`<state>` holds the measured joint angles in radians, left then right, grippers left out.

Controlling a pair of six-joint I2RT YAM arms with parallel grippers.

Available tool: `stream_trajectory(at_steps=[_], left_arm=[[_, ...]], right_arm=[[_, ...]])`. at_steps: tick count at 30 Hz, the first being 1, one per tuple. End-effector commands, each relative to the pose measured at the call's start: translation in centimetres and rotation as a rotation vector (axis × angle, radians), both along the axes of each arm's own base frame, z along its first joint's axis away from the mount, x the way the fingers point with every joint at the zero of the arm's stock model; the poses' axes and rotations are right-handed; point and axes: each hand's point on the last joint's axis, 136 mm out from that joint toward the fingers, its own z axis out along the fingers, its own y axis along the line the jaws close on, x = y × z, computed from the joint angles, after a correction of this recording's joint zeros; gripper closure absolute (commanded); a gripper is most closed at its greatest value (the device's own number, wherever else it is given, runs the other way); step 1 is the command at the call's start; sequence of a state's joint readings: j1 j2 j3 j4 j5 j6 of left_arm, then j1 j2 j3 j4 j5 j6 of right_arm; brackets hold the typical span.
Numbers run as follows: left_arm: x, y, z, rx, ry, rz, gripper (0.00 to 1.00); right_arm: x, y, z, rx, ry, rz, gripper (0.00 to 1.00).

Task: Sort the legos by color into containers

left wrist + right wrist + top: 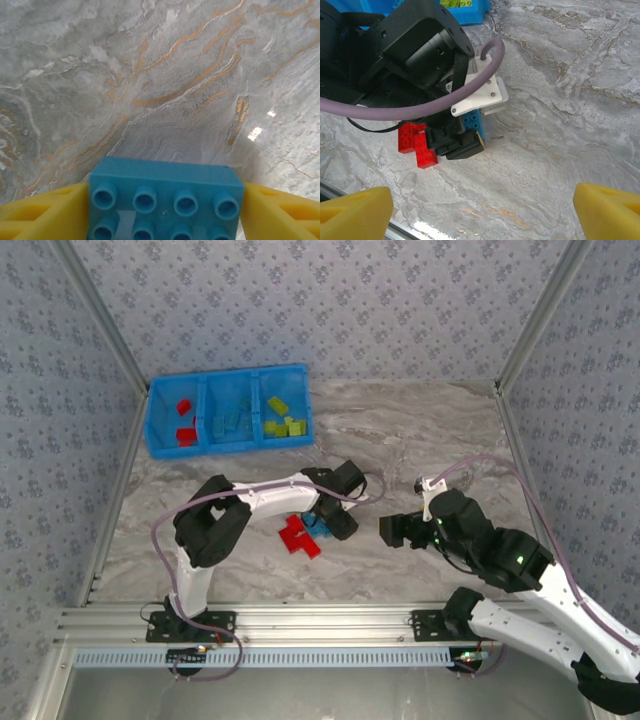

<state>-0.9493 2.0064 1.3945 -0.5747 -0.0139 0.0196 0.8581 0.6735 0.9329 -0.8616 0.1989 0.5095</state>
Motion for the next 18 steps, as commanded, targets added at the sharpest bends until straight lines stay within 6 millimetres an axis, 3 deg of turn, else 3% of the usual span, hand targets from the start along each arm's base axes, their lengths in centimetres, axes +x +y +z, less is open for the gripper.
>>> stream_trajectory(at_steps=[1,6,8,10,14,18], left_arm=[[-0.3,0.6,-0.9,0.045,0.017,-0.024,0.26],[-0.2,0.9,-1.7,0.063,0.014,-0.021,0.24],[-0.2,0.7,-1.6,0.054,0.013,-0.019,0.31],[-0.2,0.3,-1.0,0.017,0.007,-0.015,0.46],[0.5,-0.3,2.6,-0.092,-0.062,0.015,0.48],[2.9,1.0,8.3,-0.215,-0.147,0.12,0.48]], right_arm=[[0.0,-0.2,-0.1,0.001,0.004,-0.02,0.05],[0.1,-0.1,0.0,0.009,0.002,-0.016,0.04],[0.1,0.0,0.1,0.011,0.001,-0.017,0.04],[0.0,0.0,0.0,0.011,0.005,-0.015,0.04],[-0.4,0.5,-0.2,0.016,0.016,0.026,0.04],[-1.4,2.9,-0.4,0.069,0.045,0.156,0.03]])
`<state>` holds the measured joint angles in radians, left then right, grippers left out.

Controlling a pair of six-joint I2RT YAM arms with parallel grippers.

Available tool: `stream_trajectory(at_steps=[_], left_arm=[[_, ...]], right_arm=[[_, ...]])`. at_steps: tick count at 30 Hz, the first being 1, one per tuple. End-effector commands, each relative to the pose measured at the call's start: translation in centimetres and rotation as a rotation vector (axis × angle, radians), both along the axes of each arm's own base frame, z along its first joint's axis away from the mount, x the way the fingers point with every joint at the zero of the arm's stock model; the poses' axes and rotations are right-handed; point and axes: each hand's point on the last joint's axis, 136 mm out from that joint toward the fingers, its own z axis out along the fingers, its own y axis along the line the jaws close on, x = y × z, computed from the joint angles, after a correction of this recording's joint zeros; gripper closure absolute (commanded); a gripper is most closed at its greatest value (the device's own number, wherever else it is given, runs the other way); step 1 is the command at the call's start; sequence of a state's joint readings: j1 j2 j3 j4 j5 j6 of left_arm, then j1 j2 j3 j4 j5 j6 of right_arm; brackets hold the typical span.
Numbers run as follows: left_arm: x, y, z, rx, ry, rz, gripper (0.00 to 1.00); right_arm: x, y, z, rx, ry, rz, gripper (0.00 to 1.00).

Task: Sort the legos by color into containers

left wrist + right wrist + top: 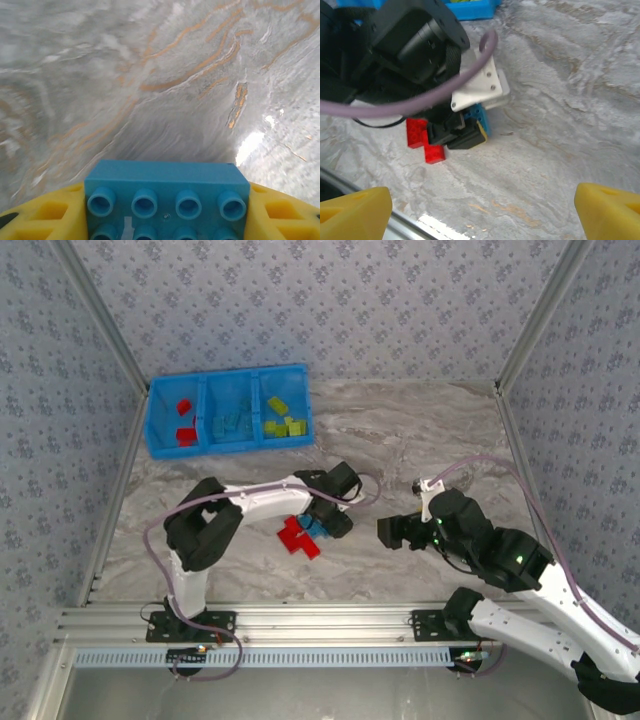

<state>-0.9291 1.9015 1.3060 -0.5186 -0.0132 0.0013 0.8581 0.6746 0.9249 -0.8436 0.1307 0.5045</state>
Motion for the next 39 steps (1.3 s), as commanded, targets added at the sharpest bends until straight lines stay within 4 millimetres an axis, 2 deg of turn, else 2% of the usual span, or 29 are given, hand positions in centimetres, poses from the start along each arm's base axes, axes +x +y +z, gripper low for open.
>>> stream_trajectory(at_steps=[1,5,8,10,14,16,19,22,24,26,28,30,32,36,38,39], left_arm=[[3.3,0.3,7.9,-0.188,-0.127,0.11,0.48],[6.3,2.7,13.3,-0.294,-0.206,0.224,0.48],[9.3,5.9,16.2,-0.319,-0.261,0.333,0.47],[12.2,9.4,17.6,-0.314,-0.29,0.454,0.47],[17.5,16.5,19.0,-0.343,-0.313,0.696,0.48],[20.3,19.9,19.0,-0.37,-0.309,0.81,0.49],[24.1,23.6,17.8,-0.382,-0.27,0.93,0.49],[27.2,25.3,15.2,-0.389,-0.161,0.993,0.48],[28.5,26.0,13.7,-0.363,-0.118,1.015,0.43],[29.3,26.2,13.2,-0.345,-0.112,1.015,0.37],[29.4,26.0,13.7,-0.362,-0.118,1.007,0.31],[29.1,25.8,14.6,-0.388,-0.128,1.004,0.23],[28.4,25.5,16.4,-0.427,-0.144,0.997,0.18],[24.9,24.0,19.8,-0.529,-0.198,0.974,0.17],[21.8,22.8,21.0,-0.602,-0.223,0.968,0.15],[20.4,22.4,20.8,-0.612,-0.225,0.975,0.14]], right_arm=[[-1.1,2.5,-0.5,0.05,0.034,0.133,0.03],[-1.5,5.1,-1.3,0.079,0.088,0.23,0.04],[-0.9,6.0,-2.2,0.056,0.11,0.227,0.03],[-0.3,6.1,-2.8,0.021,0.109,0.2,0.03],[0.4,5.9,-3.5,-0.015,0.11,0.166,0.03],[0.6,5.8,-3.7,-0.023,0.107,0.151,0.03],[0.9,5.5,-3.7,-0.032,0.102,0.13,0.02],[1.0,5.3,-3.7,-0.037,0.1,0.114,0.02],[1.1,5.2,-3.5,-0.036,0.096,0.106,0.02],[1.3,5.1,-3.5,-0.043,0.093,0.094,0.02],[1.5,5.0,-3.4,-0.048,0.09,0.087,0.02],[1.6,5.0,-3.2,-0.05,0.085,0.088,0.02],[1.9,5.3,-3.1,-0.05,0.081,0.09,0.02],[2.5,5.9,-3.1,-0.049,0.074,0.079,0.02],[3.2,5.9,-3.5,-0.062,0.074,0.047,0.02],[3.5,5.8,-3.7,-0.069,0.075,0.031,0.02]])
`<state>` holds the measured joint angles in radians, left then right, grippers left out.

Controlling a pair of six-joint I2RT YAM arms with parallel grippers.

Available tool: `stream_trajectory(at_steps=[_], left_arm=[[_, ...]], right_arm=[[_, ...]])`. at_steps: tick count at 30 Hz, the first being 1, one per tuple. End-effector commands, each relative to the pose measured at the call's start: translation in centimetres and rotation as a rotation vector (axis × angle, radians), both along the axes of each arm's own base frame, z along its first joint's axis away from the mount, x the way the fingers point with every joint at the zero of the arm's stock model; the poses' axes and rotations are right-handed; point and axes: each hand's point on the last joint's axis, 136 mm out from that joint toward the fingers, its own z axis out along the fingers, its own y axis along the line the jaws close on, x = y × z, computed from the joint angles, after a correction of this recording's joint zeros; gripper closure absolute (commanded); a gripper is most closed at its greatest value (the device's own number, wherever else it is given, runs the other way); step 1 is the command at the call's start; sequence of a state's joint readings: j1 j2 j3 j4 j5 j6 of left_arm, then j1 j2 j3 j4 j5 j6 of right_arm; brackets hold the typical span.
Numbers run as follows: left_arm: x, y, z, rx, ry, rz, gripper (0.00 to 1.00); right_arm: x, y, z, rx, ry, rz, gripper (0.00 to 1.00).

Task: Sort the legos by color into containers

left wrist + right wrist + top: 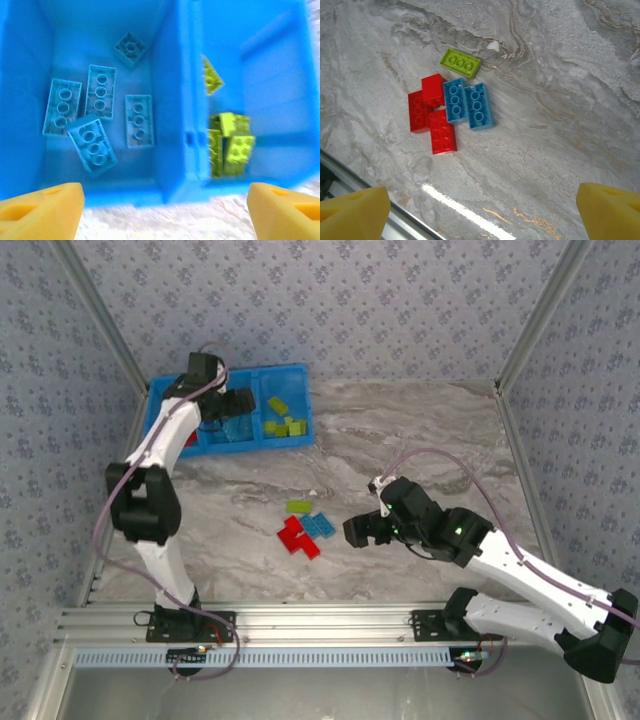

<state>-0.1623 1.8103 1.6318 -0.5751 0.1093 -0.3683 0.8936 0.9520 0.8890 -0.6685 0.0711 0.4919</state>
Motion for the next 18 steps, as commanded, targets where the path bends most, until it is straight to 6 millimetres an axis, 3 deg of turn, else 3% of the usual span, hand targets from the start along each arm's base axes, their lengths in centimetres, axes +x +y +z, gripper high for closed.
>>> stream_trajectory(at_steps=[1,6,11,14,18], left_arm=[[-4.5,-2.6,5.7,-0.109,-0.17,0.002,0.13],[-14.5,-4.4,3.4,-0.064,-0.173,0.052,0.09],[-23.9,-5.6,-2.7,-0.135,-0.023,0.118,0.1],[-27.9,-6.9,-6.2,-0.173,0.055,0.091,0.11],[-30.4,-10.2,-9.1,-0.24,0.159,0.004,0.11]], right_arm=[[1.6,0.1,1.0,0.0,-0.039,-0.075,0.02],[2.3,0.5,0.0,-0.028,-0.021,-0.096,0.02],[3.0,1.0,-1.0,-0.046,-0.007,-0.113,0.01],[3.1,1.0,-1.8,-0.06,0.012,-0.124,0.01],[3.5,1.8,-2.2,-0.042,0.02,-0.127,0.01]])
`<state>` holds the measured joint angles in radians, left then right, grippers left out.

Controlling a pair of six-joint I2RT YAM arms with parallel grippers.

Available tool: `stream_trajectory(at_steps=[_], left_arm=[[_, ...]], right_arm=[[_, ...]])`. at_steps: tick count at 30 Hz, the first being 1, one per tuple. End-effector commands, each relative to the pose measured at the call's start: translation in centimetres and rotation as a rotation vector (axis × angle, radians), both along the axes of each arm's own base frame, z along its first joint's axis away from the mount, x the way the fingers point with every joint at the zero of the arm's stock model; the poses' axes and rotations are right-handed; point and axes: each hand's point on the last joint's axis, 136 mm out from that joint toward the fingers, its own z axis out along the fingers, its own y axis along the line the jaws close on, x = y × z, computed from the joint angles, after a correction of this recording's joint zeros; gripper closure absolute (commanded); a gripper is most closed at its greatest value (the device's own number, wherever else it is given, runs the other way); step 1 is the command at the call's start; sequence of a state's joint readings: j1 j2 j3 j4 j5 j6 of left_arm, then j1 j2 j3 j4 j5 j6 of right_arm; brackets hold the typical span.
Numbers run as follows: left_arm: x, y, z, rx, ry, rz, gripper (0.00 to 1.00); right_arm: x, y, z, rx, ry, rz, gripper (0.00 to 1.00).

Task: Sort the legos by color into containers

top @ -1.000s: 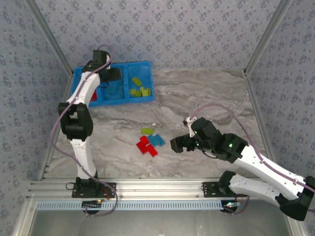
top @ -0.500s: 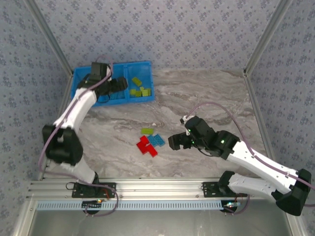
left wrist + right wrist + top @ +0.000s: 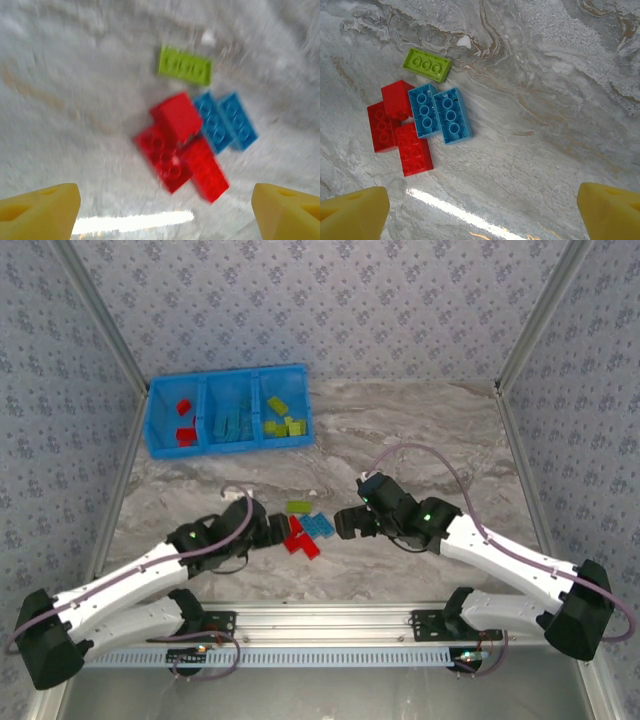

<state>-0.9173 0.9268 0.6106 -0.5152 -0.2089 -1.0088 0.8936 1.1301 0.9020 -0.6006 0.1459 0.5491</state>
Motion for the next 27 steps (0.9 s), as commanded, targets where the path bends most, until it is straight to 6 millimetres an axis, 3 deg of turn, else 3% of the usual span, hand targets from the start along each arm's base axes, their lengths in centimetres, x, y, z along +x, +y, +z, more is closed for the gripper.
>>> stream_trajectory(at_steps=[1,6,11,17,27], left_arm=[[-0.3,-2.2,-0.8,-0.106,0.068,0.051,0.1],[0.2,-3.4,-3.4,-0.003,0.129,0.03,0.11],[0.8,-4.5,-5.1,0.05,0.156,0.003,0.12],[1.0,-4.1,-7.2,0.105,0.177,0.027,0.16],[0.2,-1.4,-8.6,0.179,0.202,0.08,0.37]], right_arm=[[0.9,0.7,0.9,0.04,-0.017,-0.034,0.01],[0.7,0.9,1.0,0.037,-0.002,-0.035,0.01],[0.4,-0.1,1.1,0.019,-0.009,-0.048,0.01],[0.3,-0.8,1.3,0.015,-0.021,-0.06,0.01],[0.3,-0.5,1.0,0.022,-0.012,-0.059,0.01]])
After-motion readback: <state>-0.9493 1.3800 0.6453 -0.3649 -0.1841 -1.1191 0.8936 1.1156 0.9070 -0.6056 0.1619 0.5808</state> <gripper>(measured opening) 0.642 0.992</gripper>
